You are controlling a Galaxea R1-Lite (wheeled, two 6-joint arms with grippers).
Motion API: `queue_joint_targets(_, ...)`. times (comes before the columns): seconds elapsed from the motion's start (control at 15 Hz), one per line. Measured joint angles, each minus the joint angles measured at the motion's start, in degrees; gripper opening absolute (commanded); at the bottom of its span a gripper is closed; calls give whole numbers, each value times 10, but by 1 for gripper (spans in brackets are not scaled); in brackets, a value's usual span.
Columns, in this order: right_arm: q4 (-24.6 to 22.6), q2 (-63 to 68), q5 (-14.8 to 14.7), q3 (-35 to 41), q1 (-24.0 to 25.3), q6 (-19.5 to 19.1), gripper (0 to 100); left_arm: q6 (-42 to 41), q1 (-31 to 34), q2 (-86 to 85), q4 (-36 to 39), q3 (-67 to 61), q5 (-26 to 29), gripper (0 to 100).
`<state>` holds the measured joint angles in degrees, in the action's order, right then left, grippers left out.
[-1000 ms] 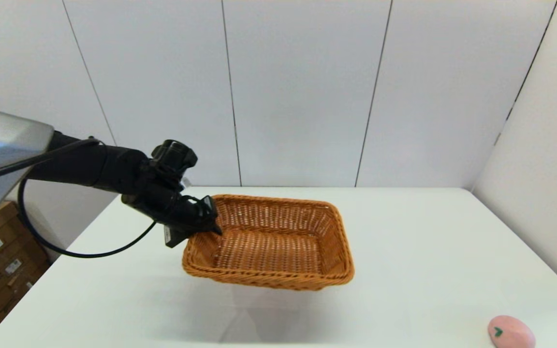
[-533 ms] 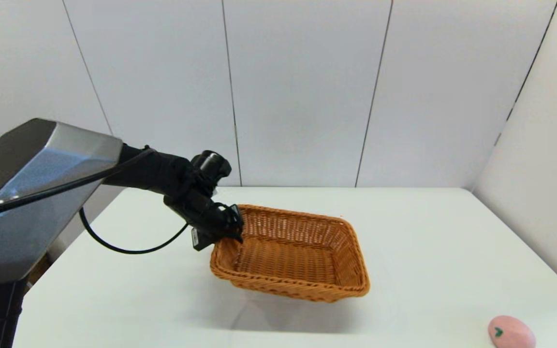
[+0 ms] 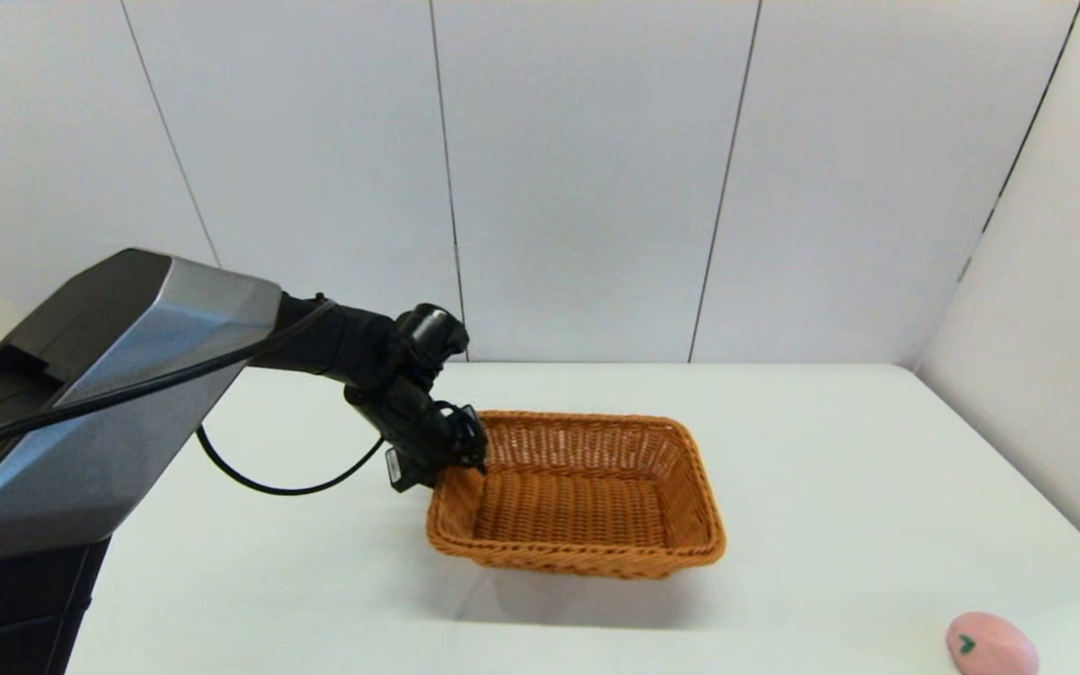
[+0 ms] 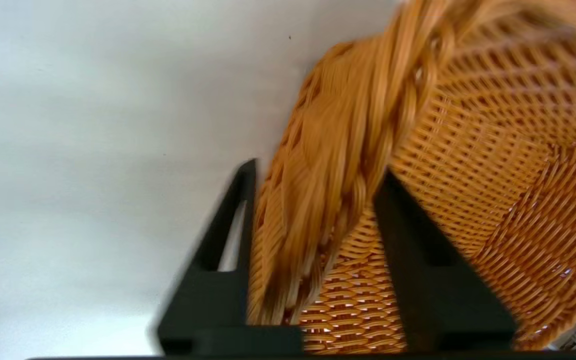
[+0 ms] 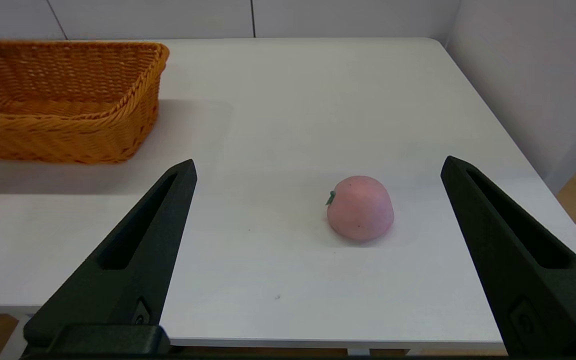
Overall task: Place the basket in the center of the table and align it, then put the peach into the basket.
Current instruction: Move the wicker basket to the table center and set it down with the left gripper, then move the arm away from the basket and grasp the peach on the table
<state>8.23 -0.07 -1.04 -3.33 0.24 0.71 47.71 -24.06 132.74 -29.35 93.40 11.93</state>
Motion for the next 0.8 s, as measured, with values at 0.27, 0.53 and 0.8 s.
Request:
queue_joint_targets(0.27,-1,0,0,0,0,0,100,-1,2,-11,-1,-2,0,100)
queue_joint_targets(0.53,-2,0,0,1,0,1,100,-31,38,-81,-31,-4,-1,100)
queue_joint_targets(0.8,-2,0,0,1,0,1,100,-110,106,-212,-93,-30,-3,100)
